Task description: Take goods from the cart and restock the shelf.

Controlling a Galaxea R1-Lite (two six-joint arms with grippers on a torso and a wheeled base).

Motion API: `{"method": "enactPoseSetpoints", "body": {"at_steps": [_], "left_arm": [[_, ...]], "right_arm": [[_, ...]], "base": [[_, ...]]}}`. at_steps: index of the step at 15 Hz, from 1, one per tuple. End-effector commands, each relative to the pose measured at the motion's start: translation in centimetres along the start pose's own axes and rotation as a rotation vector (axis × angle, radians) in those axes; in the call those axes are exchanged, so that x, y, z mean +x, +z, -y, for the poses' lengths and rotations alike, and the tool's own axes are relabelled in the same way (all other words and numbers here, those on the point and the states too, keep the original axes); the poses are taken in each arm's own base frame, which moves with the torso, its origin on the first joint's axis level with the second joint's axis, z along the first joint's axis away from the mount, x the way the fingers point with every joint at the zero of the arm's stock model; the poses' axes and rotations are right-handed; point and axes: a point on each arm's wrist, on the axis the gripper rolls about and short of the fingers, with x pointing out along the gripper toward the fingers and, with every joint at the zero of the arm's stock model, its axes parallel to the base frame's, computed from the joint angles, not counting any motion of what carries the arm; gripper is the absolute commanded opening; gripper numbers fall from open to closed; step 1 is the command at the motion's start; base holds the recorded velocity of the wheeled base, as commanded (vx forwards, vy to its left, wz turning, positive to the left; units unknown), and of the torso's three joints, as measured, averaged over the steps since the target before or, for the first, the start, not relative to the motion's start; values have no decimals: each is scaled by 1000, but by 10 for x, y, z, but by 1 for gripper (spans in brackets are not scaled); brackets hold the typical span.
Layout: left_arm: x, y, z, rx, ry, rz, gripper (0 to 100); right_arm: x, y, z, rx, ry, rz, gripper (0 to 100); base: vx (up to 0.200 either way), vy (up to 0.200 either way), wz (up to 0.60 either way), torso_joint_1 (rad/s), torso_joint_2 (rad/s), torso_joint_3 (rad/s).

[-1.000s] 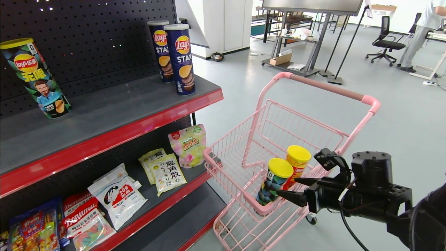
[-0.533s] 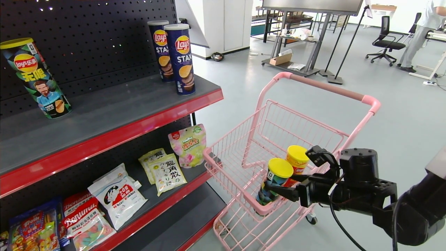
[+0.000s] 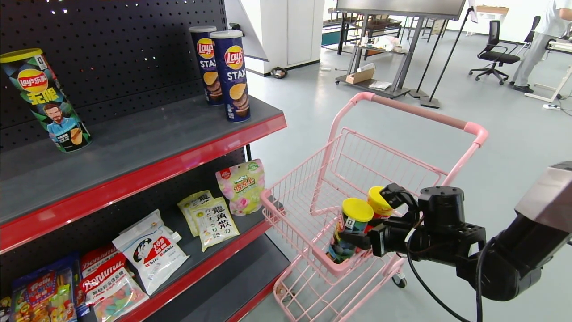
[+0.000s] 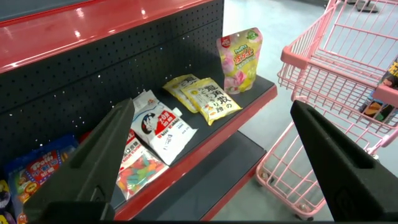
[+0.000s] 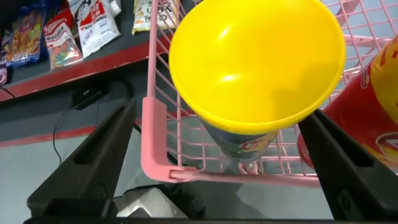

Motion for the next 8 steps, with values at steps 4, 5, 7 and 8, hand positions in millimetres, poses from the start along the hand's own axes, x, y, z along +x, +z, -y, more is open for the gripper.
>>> {"method": "enactPoseSetpoints", "body": {"at_steps": [4,5,7,8], "left_arm": [[0,0,0,0,0,0,100],[0,0,0,0,0,0,100],[0,0,0,-2,1,0,100],[0,0,0,0,1,0,100]], "right_arm": [[11,-4,6,6,-10,-15,100],[15,-3,8,4,-26,-9,100],[21,-1,11,3,-44,0,100],[23,-1,12,4,-45,3,100]], "base": [[0,0,0,0,0,0],[0,0,0,0,0,0],[0,0,0,0,0,0],[0,0,0,0,0,0]]}}
